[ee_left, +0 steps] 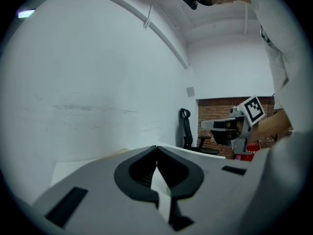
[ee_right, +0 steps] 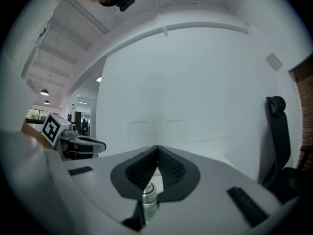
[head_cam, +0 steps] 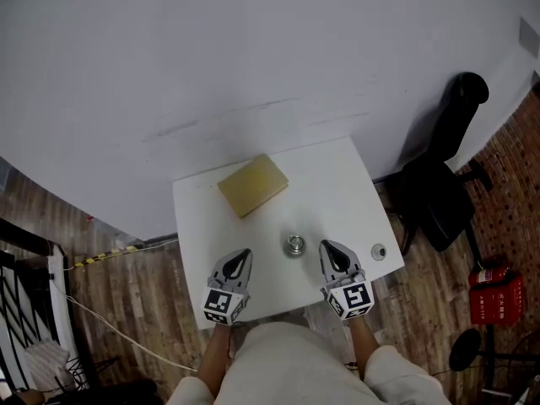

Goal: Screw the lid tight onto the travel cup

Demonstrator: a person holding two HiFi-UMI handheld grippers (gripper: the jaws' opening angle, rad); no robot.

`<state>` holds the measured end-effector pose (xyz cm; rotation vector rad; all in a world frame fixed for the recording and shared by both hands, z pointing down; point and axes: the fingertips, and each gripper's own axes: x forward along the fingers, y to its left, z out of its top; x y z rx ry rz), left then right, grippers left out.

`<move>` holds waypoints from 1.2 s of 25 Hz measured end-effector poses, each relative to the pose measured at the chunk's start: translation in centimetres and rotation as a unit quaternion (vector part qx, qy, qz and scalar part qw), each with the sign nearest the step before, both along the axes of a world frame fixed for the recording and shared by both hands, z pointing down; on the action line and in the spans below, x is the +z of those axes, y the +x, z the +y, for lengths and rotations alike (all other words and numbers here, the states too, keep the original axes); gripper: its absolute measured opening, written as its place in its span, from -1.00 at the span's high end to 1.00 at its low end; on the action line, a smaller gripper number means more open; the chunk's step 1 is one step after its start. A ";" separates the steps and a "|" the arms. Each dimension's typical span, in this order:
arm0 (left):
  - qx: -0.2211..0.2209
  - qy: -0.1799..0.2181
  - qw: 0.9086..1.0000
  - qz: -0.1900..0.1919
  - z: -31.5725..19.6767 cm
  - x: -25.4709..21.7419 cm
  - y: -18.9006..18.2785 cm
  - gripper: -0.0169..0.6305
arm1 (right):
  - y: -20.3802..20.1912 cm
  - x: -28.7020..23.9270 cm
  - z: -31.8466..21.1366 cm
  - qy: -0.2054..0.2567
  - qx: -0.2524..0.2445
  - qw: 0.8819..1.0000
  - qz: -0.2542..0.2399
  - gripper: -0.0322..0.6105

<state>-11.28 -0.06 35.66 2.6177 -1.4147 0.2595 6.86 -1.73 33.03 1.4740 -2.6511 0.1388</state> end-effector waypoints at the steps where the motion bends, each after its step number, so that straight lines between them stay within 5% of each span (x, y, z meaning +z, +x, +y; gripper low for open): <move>1: -0.001 0.002 1.000 -0.001 -0.1 -0.5 0.0 0.92 | 0.1 -0.5 0.0 0.002 0.000 1.000 0.001 0.90; 12: 0.006 0.035 0.999 -0.013 -0.9 -5.1 -0.4 0.92 | 0.6 -4.5 -0.2 0.028 0.014 0.999 0.012 0.90; 30: -0.001 0.040 0.999 -0.015 -0.6 -5.9 -0.5 0.92 | 0.7 -5.4 0.5 0.032 0.020 0.999 0.024 0.90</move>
